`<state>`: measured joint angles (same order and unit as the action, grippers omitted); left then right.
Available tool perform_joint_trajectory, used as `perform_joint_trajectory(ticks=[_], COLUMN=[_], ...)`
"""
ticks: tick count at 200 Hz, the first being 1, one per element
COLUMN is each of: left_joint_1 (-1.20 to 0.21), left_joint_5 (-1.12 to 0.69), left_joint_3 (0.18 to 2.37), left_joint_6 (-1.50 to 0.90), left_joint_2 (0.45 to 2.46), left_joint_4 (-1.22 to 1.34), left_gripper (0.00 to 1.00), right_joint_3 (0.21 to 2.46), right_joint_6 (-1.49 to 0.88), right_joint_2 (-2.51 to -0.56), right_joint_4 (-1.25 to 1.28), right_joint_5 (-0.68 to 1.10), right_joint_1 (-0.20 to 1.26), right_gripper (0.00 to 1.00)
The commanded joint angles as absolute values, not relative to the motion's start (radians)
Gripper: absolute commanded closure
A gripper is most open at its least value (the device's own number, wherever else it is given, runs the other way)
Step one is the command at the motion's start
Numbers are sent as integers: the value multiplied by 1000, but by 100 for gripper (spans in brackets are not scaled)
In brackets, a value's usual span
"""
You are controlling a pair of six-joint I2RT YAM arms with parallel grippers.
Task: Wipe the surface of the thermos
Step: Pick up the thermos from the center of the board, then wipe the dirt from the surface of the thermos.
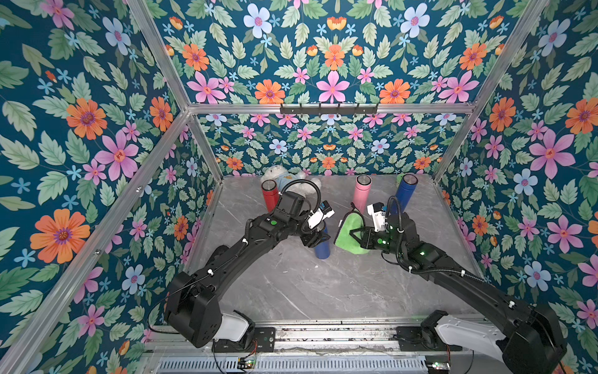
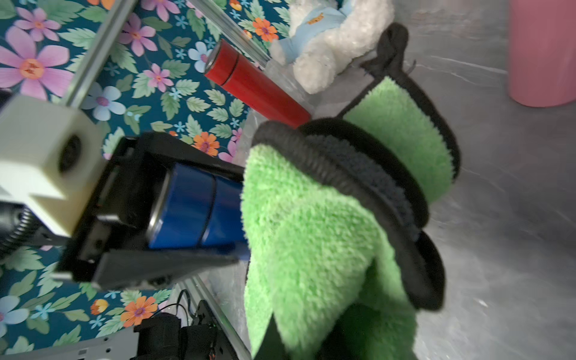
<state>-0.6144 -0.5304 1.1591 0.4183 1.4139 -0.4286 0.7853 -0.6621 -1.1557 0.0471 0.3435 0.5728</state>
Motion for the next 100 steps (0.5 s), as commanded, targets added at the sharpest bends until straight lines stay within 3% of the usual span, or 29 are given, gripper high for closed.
perform_joint_trajectory(ticks=[1, 100], left_joint_1=[-632, -660], left_joint_5=[-536, -553], left_joint_3=[1155, 1129], left_joint_6=[484, 498], left_joint_2=[1420, 1459], left_joint_4=[-423, -370], left_gripper=[100, 100], right_joint_3=[795, 704], right_joint_6=[-719, -822], right_joint_2=[-1212, -1350], right_joint_4=[268, 608], right_joint_5=[455, 534], right_joint_1=[573, 613], right_gripper=[100, 100])
